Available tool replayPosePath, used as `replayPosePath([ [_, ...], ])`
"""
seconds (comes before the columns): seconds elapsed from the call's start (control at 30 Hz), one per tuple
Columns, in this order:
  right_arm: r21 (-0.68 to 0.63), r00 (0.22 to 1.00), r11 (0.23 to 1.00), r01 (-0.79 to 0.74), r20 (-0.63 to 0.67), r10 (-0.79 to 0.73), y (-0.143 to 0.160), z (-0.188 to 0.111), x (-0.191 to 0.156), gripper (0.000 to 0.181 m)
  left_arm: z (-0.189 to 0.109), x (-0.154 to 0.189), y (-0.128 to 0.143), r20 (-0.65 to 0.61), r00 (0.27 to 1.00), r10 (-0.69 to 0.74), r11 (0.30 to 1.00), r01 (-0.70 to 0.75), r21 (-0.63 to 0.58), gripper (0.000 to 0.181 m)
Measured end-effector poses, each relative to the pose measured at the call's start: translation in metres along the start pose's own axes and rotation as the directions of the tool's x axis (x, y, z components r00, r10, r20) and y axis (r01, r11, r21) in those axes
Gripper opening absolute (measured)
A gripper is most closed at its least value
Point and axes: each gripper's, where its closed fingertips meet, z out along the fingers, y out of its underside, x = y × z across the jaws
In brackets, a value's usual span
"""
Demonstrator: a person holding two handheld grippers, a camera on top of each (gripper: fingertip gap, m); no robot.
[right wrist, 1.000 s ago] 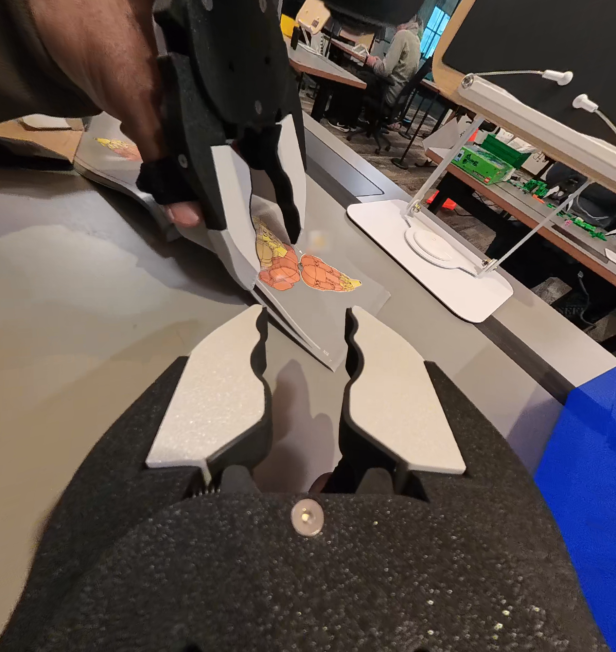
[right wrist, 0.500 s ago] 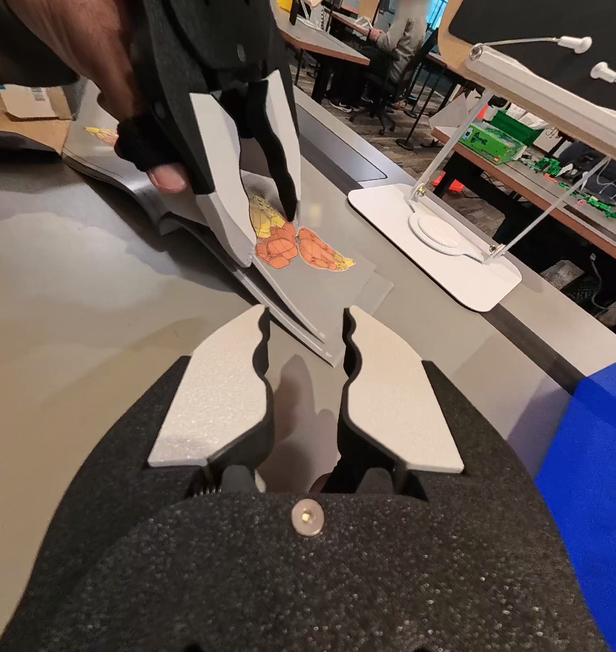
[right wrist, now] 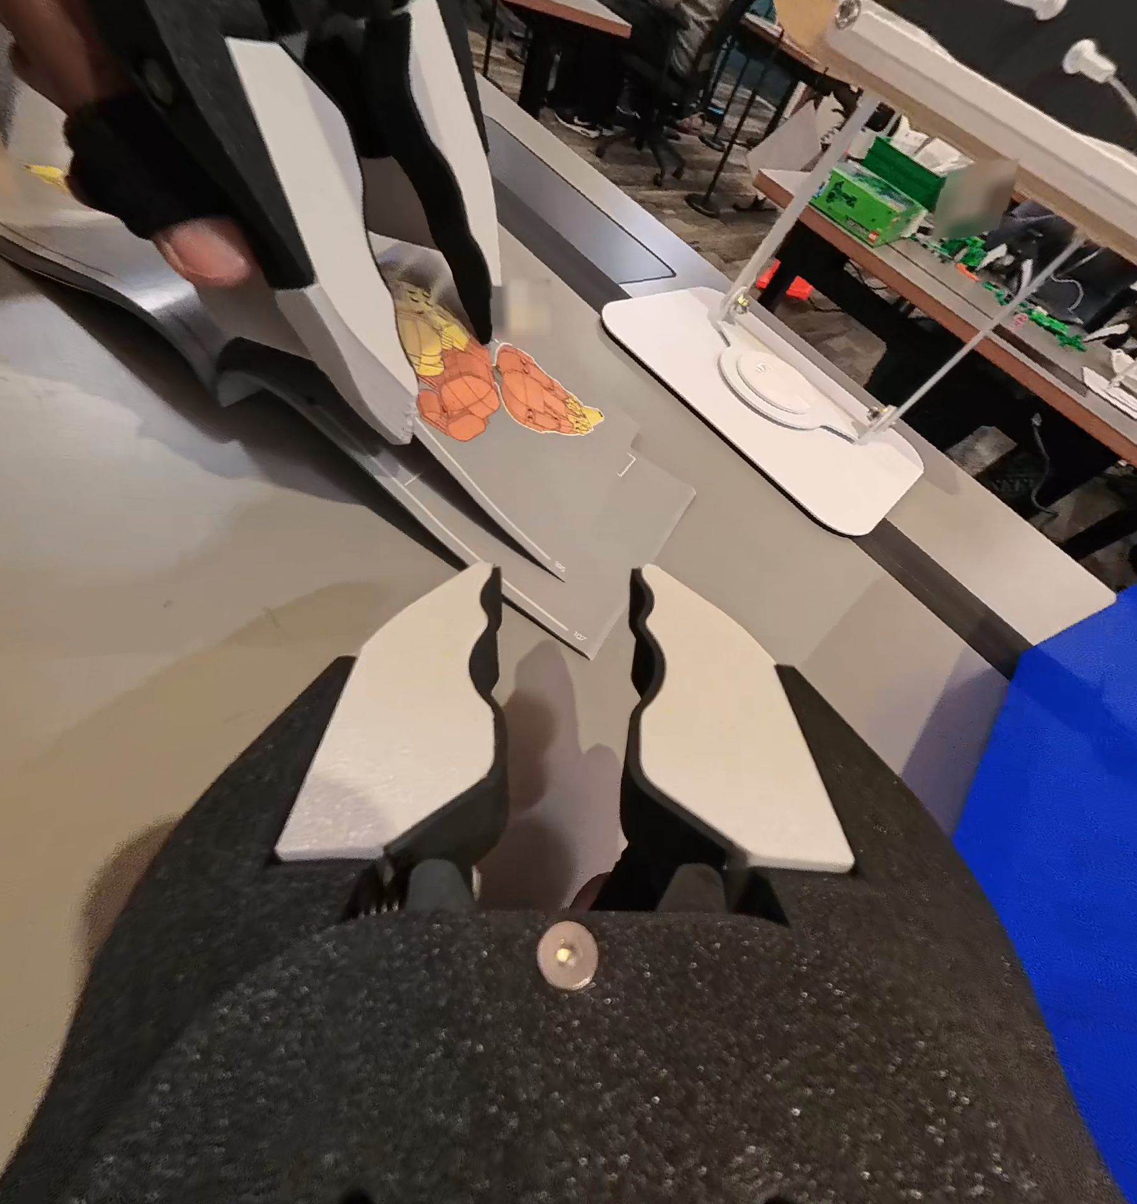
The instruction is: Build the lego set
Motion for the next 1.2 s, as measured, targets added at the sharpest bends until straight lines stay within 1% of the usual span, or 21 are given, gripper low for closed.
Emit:
replayPosePath([
  [0.07,-0.016,1.0,1.0,0.01,-0.023,-0.01,0.001,0.002,0.002,0.038,-0.001,0.0,0.0,0.006,1.0,0.003,1.0,-0.003,-0.003,0.065],
  [0.23,-0.054,0.991,0.994,0.093,-0.09,-0.098,0.004,0.01,0.007,0.041,-0.008,-0.001,-0.003,0.008,1.0,-0.002,1.0,0.001,0.019,0.065],
  [0.33,-0.076,0.982,0.985,0.156,-0.095,-0.163,0.006,0.014,0.007,0.044,-0.013,-0.003,-0.003,0.013,1.0,-0.004,1.0,0.003,0.025,0.065],
  [0.57,-0.07,0.957,0.964,0.257,-0.119,-0.264,-0.002,0.028,0.002,0.046,-0.018,-0.002,-0.006,-0.016,1.0,-0.015,0.998,0.016,0.06,0.065],
  [0.77,-0.075,0.954,0.963,0.26,-0.135,-0.268,-0.003,0.031,0.003,0.046,-0.021,0.0,-0.008,-0.026,1.0,-0.015,0.997,0.017,0.075,0.065],
  [1.0,-0.1,0.927,0.938,0.331,-0.154,-0.343,-0.001,0.033,-0.002,0.046,-0.028,-0.003,-0.009,-0.015,1.0,-0.02,0.996,0.022,0.086,0.065],
  [1.2,-0.106,0.924,0.939,0.329,-0.171,-0.343,-0.002,0.034,0.0,0.046,-0.034,-0.003,-0.01,-0.009,1.0,-0.017,0.995,0.018,0.095,0.064],
])
